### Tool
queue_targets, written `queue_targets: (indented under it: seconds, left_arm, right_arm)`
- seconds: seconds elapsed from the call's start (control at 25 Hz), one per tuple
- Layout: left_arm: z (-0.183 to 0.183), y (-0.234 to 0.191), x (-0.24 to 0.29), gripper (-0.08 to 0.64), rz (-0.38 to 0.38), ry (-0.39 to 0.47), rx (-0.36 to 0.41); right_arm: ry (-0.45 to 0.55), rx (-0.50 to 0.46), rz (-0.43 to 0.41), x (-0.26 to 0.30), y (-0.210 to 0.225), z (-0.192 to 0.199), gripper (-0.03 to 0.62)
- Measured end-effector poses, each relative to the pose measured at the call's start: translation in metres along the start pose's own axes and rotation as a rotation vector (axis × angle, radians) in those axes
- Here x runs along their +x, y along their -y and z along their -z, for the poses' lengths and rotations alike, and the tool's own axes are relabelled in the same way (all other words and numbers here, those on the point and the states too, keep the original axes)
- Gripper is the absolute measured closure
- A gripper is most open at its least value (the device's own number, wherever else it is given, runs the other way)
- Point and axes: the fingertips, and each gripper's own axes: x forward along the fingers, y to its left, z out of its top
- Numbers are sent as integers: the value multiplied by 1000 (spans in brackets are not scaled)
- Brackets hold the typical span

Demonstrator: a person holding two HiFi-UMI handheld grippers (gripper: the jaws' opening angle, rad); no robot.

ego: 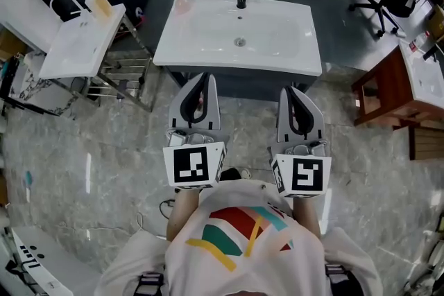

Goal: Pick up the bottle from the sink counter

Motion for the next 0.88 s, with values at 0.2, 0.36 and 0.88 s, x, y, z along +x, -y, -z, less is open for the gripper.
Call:
queue_targets:
  seconds: [0.2, 0.36, 0.88]
  left_arm:
    - [5, -2, 6, 541, -7, -13, -8]
    - [5, -4, 8, 541, -18, -12, -10]
    - [3, -8, 11, 541, -39, 26, -6]
  right_arm:
    - [7, 5, 18, 3, 11, 1, 581]
    - [16, -12, 3, 4, 13, -2, 580]
    - [6, -41, -19, 9, 17, -1, 580]
